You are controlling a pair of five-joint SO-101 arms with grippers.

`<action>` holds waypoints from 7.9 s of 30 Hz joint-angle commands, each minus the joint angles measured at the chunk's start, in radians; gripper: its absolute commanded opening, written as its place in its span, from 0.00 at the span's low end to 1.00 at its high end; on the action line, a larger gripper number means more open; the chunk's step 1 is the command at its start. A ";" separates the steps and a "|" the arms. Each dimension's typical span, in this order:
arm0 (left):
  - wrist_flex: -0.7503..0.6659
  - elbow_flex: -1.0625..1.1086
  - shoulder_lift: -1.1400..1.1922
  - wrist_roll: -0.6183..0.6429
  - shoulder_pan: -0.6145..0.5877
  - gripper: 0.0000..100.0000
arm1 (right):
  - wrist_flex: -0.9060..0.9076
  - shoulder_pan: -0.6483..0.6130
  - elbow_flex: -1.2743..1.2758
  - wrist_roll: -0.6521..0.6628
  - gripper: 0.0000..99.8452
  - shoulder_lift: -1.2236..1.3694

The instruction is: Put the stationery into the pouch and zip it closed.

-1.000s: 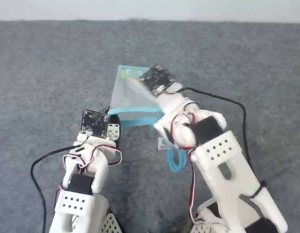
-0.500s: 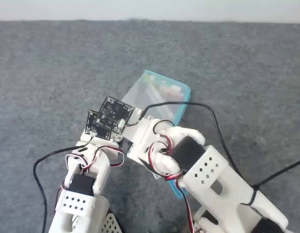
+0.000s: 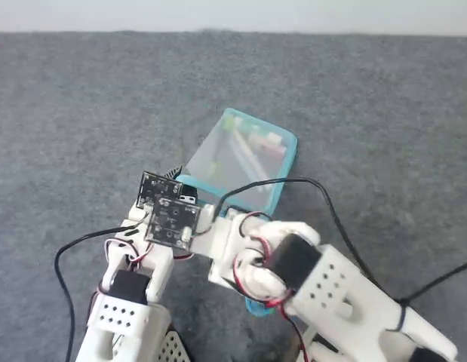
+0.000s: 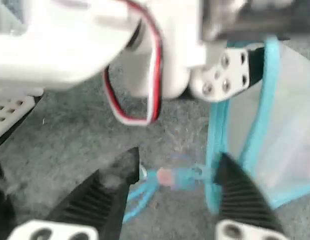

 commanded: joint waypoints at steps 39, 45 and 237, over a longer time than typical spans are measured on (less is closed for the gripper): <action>0.003 -0.045 0.014 -0.008 -0.032 0.01 | -0.433 0.337 0.192 0.115 0.30 0.117; -0.002 -0.044 0.014 -0.008 -0.031 0.01 | -0.435 0.337 0.161 0.087 0.06 0.133; 0.161 -0.061 0.003 -0.275 0.089 0.25 | -0.087 0.717 0.101 -0.100 0.16 0.024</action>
